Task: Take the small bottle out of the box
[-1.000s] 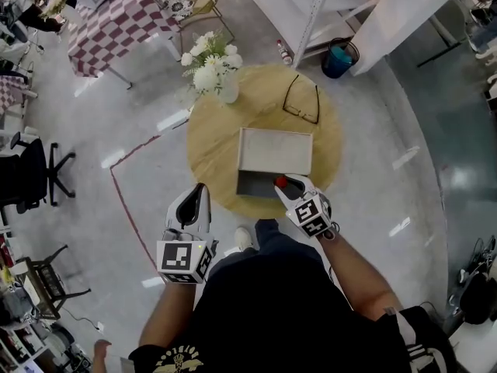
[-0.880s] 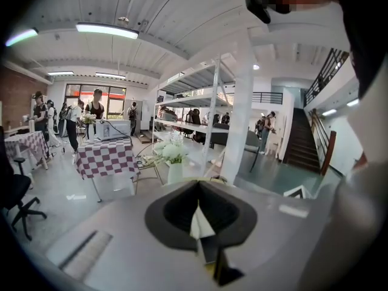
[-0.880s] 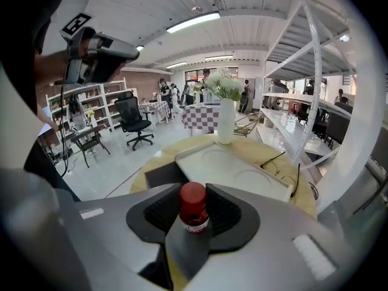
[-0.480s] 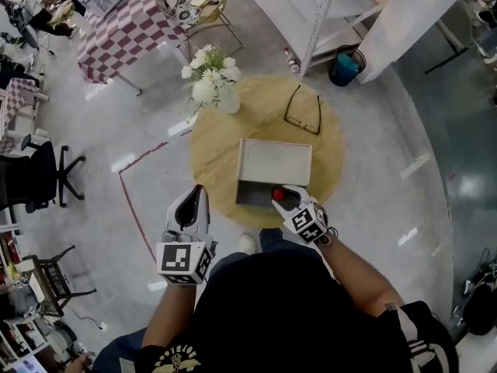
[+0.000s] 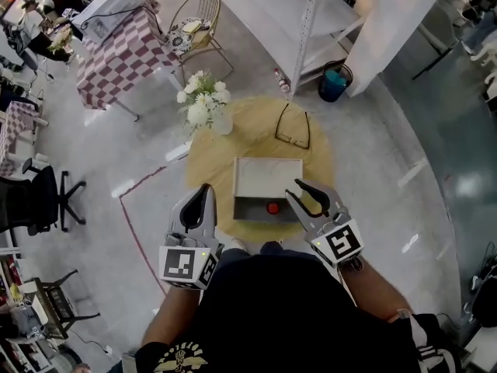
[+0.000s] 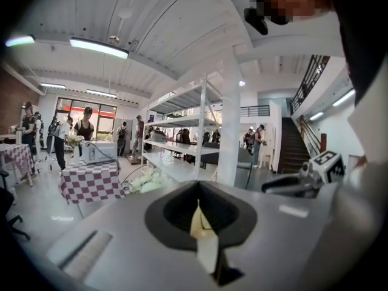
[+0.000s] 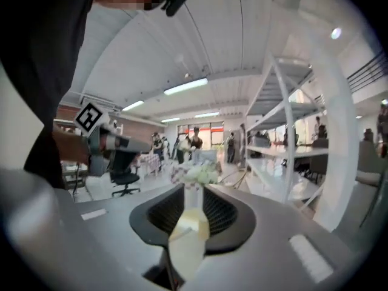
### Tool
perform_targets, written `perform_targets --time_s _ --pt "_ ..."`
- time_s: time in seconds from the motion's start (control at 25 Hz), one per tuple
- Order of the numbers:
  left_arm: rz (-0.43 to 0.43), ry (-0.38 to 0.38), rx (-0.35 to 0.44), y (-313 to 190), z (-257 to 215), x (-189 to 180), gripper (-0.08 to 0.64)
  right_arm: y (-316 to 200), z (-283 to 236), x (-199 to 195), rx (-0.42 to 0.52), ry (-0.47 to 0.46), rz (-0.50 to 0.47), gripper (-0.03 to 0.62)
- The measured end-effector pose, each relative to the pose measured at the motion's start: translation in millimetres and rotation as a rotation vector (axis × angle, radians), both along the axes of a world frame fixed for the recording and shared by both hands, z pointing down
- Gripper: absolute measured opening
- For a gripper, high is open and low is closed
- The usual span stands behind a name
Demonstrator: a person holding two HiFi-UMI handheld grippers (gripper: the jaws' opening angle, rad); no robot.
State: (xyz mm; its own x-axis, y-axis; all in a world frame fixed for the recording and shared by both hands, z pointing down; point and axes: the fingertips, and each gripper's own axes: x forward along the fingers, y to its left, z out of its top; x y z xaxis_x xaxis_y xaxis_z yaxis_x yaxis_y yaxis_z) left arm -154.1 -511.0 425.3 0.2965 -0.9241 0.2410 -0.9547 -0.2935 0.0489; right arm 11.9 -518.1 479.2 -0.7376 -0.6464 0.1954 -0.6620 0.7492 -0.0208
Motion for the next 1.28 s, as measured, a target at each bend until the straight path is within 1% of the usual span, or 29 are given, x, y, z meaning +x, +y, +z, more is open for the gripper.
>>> perform_targets --time_s 0.04,0.08,0.12,0.2,0.32,0.4,0.6,0.88,1.12,1.28 --pt "0.019 0.006 0.020 -2 -7 4 0.000 -4 -22 6 0.043 -0.029 0.054 0.051" --pt "0.037 0.013 0.037 -4 -12 7 0.000 -6 -39 10 0.077 -0.053 0.095 0.005" --pt "0.056 0.020 0.050 -6 -17 10 0.000 -5 -53 11 0.102 -0.075 0.118 0.005" --pt "0.097 0.034 0.062 -7 -23 14 0.000 1 -70 6 0.124 -0.103 0.140 0.005" --pt "0.156 0.042 0.067 -4 -29 17 0.000 13 -78 -2 0.120 -0.106 0.175 0.006" --pt "0.181 0.045 0.072 -2 -32 13 0.000 18 -79 -4 0.118 -0.105 0.205 0.005" --pt "0.198 0.063 0.086 4 -41 -12 0.000 29 -83 -13 0.115 -0.073 0.276 0.005" --pt "0.220 0.106 0.107 16 -43 -42 0.000 42 -87 -36 0.115 -0.027 0.325 0.005" --pt "0.265 0.139 0.091 26 -37 -52 0.000 56 -84 -42 0.100 0.024 0.397 0.005" --pt "0.281 0.145 0.094 32 -37 -51 0.000 65 -84 -40 0.093 0.046 0.416 0.005"
